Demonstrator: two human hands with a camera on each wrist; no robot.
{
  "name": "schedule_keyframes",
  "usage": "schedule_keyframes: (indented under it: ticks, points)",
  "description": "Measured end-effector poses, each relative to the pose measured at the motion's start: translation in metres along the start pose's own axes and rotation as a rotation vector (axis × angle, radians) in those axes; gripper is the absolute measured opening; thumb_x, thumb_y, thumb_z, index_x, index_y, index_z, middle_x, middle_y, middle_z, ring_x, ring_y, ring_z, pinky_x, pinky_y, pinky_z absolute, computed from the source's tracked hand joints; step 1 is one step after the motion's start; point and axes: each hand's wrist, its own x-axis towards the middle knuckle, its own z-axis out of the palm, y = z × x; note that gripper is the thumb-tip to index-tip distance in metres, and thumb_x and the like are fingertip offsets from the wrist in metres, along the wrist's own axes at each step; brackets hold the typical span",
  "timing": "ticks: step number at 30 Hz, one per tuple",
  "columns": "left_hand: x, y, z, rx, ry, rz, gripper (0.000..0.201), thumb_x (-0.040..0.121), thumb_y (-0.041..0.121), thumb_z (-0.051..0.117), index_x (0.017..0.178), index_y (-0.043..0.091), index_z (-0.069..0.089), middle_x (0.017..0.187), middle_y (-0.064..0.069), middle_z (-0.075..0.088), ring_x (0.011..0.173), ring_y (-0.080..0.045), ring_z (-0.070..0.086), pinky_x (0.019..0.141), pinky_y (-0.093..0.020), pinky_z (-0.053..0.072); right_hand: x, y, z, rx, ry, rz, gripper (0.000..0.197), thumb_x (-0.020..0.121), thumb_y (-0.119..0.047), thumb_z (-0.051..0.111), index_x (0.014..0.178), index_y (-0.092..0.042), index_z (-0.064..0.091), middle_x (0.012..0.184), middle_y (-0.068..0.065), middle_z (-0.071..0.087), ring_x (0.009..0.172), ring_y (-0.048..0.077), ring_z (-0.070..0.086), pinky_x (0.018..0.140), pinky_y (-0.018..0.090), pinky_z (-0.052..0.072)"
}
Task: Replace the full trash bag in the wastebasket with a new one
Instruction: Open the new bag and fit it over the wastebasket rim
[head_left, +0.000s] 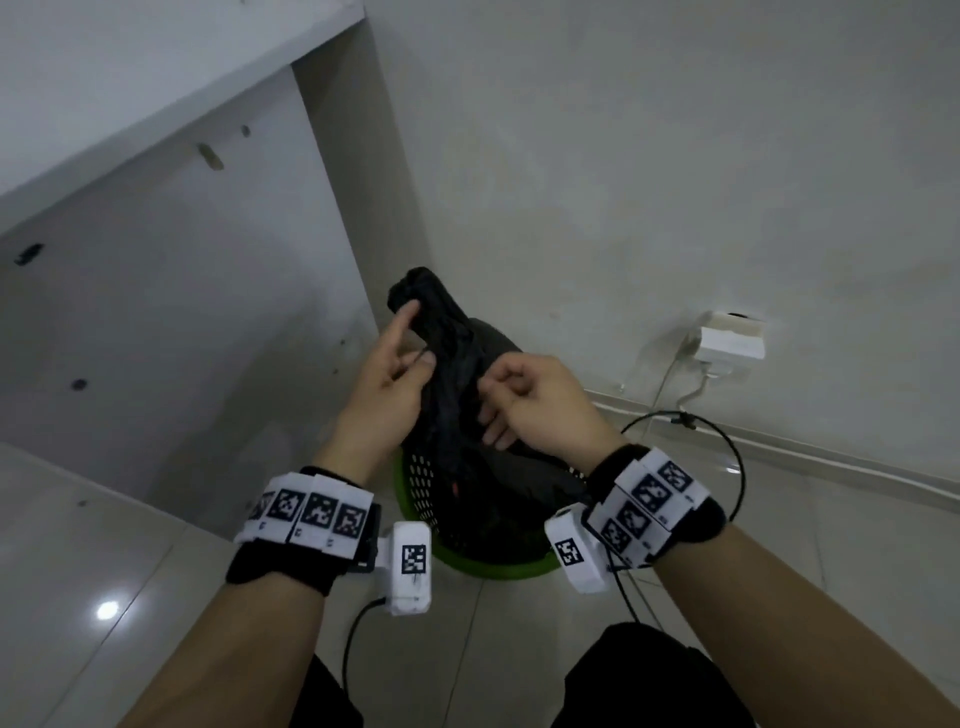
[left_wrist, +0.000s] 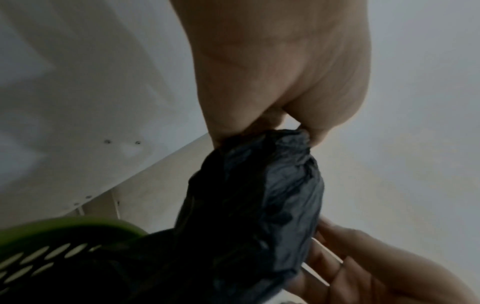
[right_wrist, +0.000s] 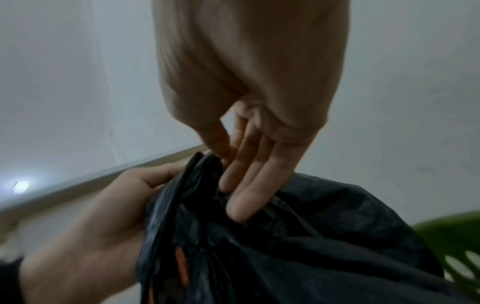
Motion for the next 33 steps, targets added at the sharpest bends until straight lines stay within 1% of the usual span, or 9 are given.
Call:
schedule_keyframes:
  ticks: [4,8,11,13,15,20,23,28,33]
  points:
    - [-0.009,-0.004,-0.004,-0.122,-0.113,-0.099,0.084,0.084,0.053,0.067,0.155,0.034,0.026,0.141,0.009,0.053,0.130,-0.008,0.050,0.111,-0.032,0.039,-0.004,-0.001,0.013,0.168,-0.116,-0.048,0.014,0.096,-0.009,0.061,0.104,-0.020,0.064,0.093,0.000,0.072,0.088,0.017,0.071,0.073,0.043,0.061]
    - [-0.018,-0.018,0.004,0.188,-0.411,0.043,0.140,0.054,0.056,0.088,0.157,0.030,-0.004,0.144,0.026,0.036,0.136,0.007,0.037,0.111,-0.018,0.035,0.006,0.004,0.021,0.146,0.177,-0.124,0.015,0.088,-0.006,0.066,0.090,-0.019,0.073,0.085,0.000,0.076,0.079,0.012,0.071,0.072,0.033,0.057]
    - [-0.017,-0.027,0.003,0.487,-0.203,0.161,0.089,0.072,0.041,0.083,0.149,0.035,0.038,0.131,0.021,0.057,0.119,0.004,0.055,0.102,-0.023,0.047,0.015,0.002,0.009,0.283,0.315,-0.050,0.005,0.086,0.000,0.069,0.084,-0.002,0.073,0.079,0.010,0.074,0.070,0.018,0.068,0.066,0.033,0.055]
    - [-0.015,-0.031,-0.004,0.483,-0.019,0.210,0.013,0.084,0.043,0.067,0.096,0.040,0.072,0.085,0.013,0.072,0.079,-0.008,0.068,0.073,-0.034,0.057,0.017,0.001,-0.002,0.264,0.372,-0.061,0.012,0.086,-0.006,0.073,0.086,0.006,0.069,0.081,0.014,0.072,0.073,0.022,0.067,0.068,0.037,0.054]
    - [-0.015,-0.025,-0.009,0.359,0.090,0.153,0.024,0.094,0.033,0.059,0.074,0.028,0.070,0.067,0.009,0.064,0.065,-0.012,0.060,0.062,-0.029,0.046,0.015,-0.001,-0.018,0.249,0.403,-0.081,0.019,0.086,-0.016,0.076,0.088,0.002,0.071,0.088,0.014,0.076,0.080,0.025,0.071,0.073,0.039,0.058]
    - [0.004,-0.009,-0.072,-0.333,0.382,-0.175,0.031,0.106,0.020,0.040,0.127,0.008,0.060,0.122,-0.011,0.067,0.107,-0.024,0.065,0.083,-0.031,0.053,0.004,0.029,-0.102,-0.089,0.581,0.052,0.019,0.092,-0.032,0.067,0.094,-0.013,0.070,0.095,0.008,0.073,0.095,0.028,0.070,0.083,0.040,0.056]
    - [0.012,-0.006,-0.092,-0.495,0.482,-0.293,0.031,0.103,0.027,0.042,0.116,0.010,0.064,0.130,-0.009,0.066,0.098,-0.019,0.070,0.073,-0.030,0.057,-0.015,0.043,-0.137,-0.152,0.715,0.093,0.011,0.089,-0.015,0.059,0.100,-0.011,0.059,0.099,0.014,0.066,0.097,0.032,0.063,0.074,0.030,0.044]
    - [0.031,-0.022,-0.096,-0.135,0.375,-0.447,0.088,0.065,0.070,0.077,0.132,0.016,0.058,0.123,-0.006,0.069,0.101,-0.024,0.071,0.092,-0.039,0.055,-0.038,0.040,-0.129,-0.500,0.588,-0.343,0.026,0.077,0.000,0.050,0.102,-0.003,0.058,0.097,0.010,0.060,0.088,0.017,0.053,0.078,0.020,0.038]
    - [0.031,-0.053,-0.086,0.275,0.403,-0.169,0.026,0.086,0.006,0.067,0.102,0.015,0.048,0.111,-0.011,0.060,0.109,-0.031,0.060,0.092,-0.042,0.053,-0.048,0.079,-0.134,-0.451,0.343,-0.176,0.043,0.083,-0.008,0.072,0.102,-0.023,0.037,0.126,-0.001,0.058,0.110,0.020,0.058,0.090,0.039,0.052]
